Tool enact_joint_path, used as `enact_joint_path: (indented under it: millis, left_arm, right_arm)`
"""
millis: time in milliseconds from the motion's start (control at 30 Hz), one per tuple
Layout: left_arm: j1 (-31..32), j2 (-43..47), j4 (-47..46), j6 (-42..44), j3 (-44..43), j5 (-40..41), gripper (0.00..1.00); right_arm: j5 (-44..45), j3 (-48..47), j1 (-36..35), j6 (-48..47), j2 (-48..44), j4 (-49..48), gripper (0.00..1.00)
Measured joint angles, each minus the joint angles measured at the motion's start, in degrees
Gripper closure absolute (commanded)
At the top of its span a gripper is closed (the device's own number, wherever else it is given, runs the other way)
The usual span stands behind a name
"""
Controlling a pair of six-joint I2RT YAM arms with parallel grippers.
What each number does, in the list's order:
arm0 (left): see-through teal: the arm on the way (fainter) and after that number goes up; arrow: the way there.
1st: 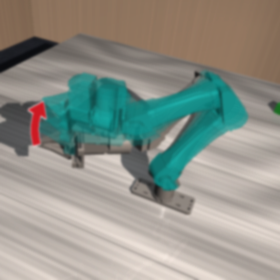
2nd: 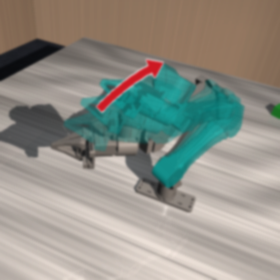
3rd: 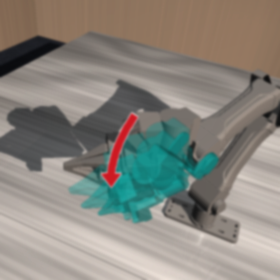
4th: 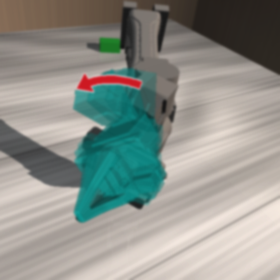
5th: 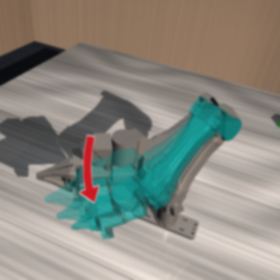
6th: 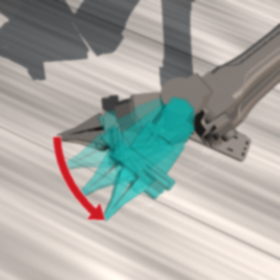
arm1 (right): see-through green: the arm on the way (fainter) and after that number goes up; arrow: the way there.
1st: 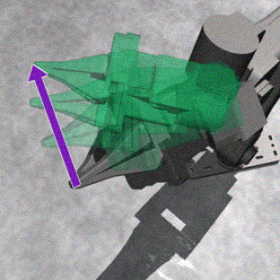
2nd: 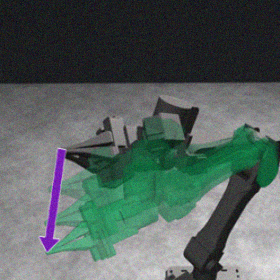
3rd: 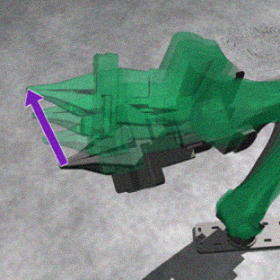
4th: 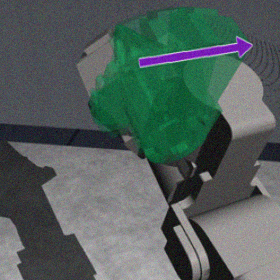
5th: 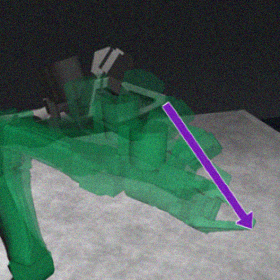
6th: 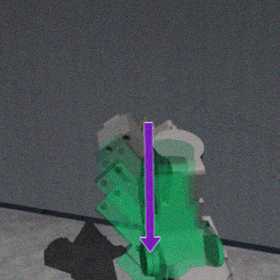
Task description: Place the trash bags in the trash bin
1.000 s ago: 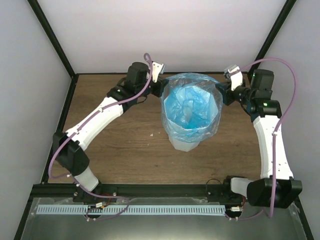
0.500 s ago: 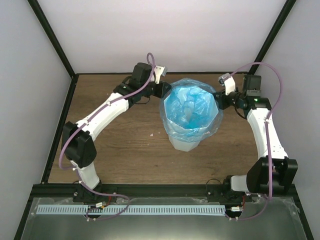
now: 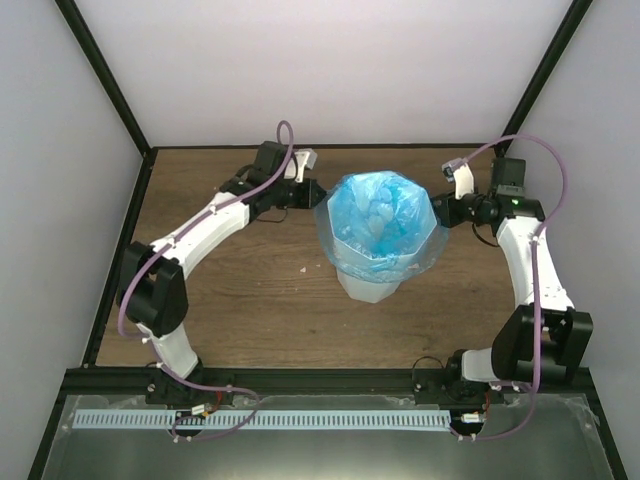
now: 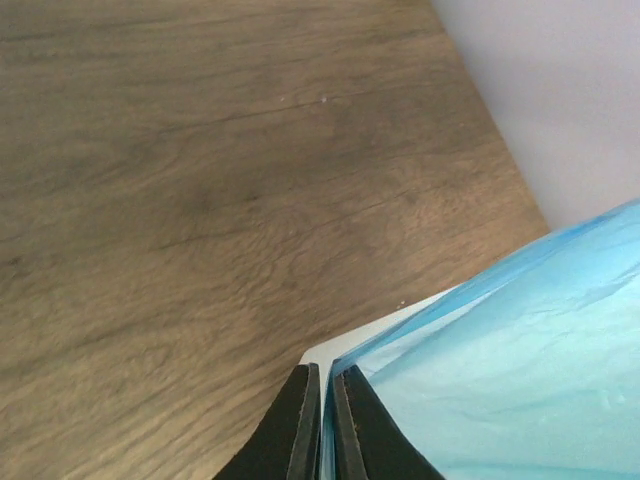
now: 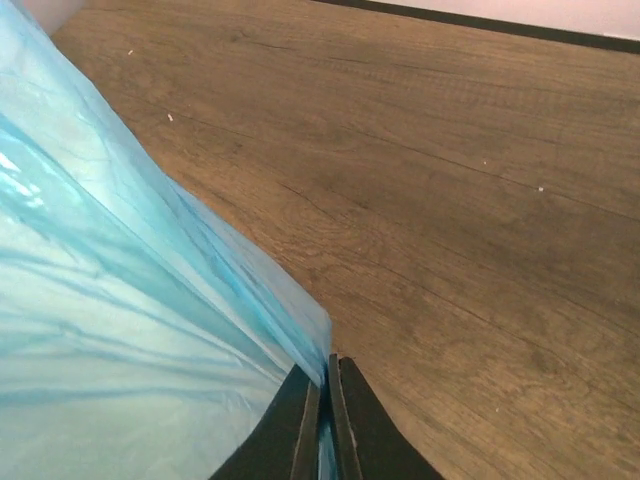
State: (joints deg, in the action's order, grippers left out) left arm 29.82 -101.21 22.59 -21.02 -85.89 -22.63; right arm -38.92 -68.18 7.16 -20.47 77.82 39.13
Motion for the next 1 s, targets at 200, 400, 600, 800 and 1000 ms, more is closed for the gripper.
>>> enact_joint_path:
  millis: [200,400,600,800,1000]
  left_arm:
    - [-2.23,4.66,1.18,-0.96,4.59,-0.07,0.87]
    - [-3.85,10.54,1.86,-1.55,9.05,-0.02,0.71]
    - [-4.98,17.42,-0.13,-5.18,16.17,-1.66,0.52]
    - [-5.31,21.79,-11.98,-13.29,23.19,-8.52,0.51]
    - [-5.01,21.66,-21.29,-20.09,26.21,-13.97,0.51]
  right_arm:
    - [-3.21,1.14,3.15,-0.28,-0.31,2.40,0.89]
    - [-4.57,2.89,8.31,-0.94,-2.91,4.24,0.82]
    - [-7.19,4.94,17.88,-4.26,-7.80,7.67,0.65]
    - [-13.57,5.57,19.28,-8.59,-12.26,12.79,0.46]
    - [-19.54,7.06,19.30,-15.43,-14.75,18.51,0.38]
